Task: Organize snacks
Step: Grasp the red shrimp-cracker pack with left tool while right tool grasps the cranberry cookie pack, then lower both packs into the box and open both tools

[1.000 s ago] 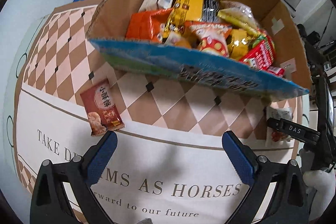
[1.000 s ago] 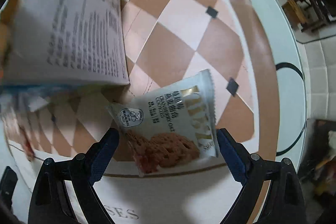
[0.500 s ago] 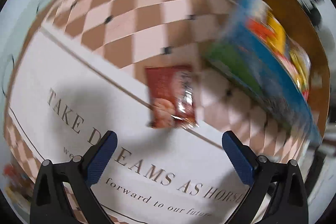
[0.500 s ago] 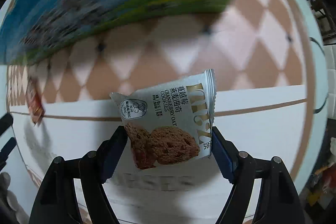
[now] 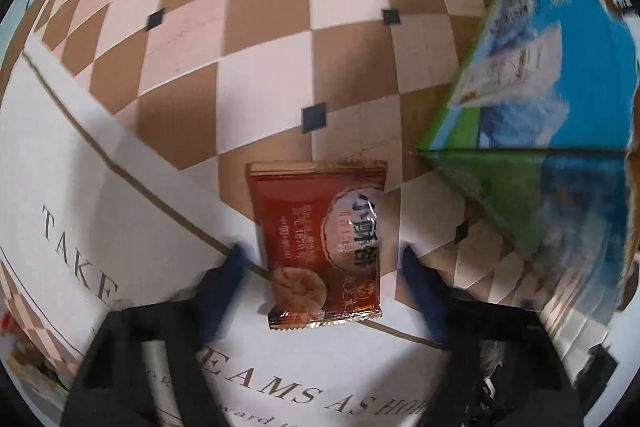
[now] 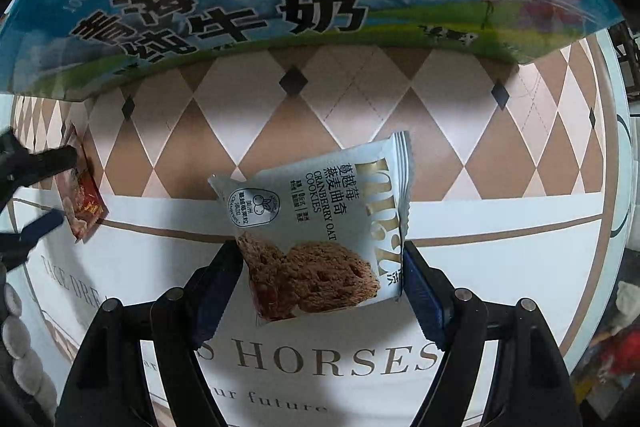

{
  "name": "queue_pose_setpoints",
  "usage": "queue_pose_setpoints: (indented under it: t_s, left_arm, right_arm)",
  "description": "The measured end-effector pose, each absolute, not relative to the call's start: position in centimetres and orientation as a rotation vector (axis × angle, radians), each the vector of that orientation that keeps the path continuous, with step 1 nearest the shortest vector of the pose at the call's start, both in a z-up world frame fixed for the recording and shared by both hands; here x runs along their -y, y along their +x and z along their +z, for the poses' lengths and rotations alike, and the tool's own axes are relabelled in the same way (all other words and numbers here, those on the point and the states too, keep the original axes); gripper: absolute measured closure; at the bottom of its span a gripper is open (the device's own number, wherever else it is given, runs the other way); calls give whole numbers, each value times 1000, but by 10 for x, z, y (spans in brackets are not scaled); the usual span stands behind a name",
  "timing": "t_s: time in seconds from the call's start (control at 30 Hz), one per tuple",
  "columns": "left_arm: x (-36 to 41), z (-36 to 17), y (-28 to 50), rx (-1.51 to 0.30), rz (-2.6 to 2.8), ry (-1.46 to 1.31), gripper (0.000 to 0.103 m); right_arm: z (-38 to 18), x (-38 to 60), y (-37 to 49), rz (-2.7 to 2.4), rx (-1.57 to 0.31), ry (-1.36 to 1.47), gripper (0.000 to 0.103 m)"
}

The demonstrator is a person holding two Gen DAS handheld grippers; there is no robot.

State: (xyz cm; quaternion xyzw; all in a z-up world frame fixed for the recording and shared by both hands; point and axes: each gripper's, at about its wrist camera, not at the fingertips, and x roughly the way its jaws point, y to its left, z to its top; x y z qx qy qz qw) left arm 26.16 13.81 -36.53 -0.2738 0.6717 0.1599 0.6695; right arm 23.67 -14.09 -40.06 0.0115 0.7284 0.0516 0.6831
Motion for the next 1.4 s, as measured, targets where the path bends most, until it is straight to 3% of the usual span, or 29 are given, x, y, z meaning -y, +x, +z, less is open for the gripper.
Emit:
queue_pose_setpoints:
  t_s: [0.1, 0.57, 0.97, 1.4]
  left_arm:
    - [-126, -362, 263, -1506, 327, -513, 49]
    - [10, -359, 192, -1602, 38, -108, 49]
    - [37, -382, 198, -1622, 64, -64, 44]
    - [30, -379, 187, -1631, 66, -71, 44]
  right_arm:
    - [-406, 139, 229, 117, -1643, 30, 22]
    - [-418, 210, 182, 98, -1755, 77, 22]
    - [-428, 215, 179, 54, -1786, 114, 15]
    - [-420, 197, 168, 38, -1767, 39, 15]
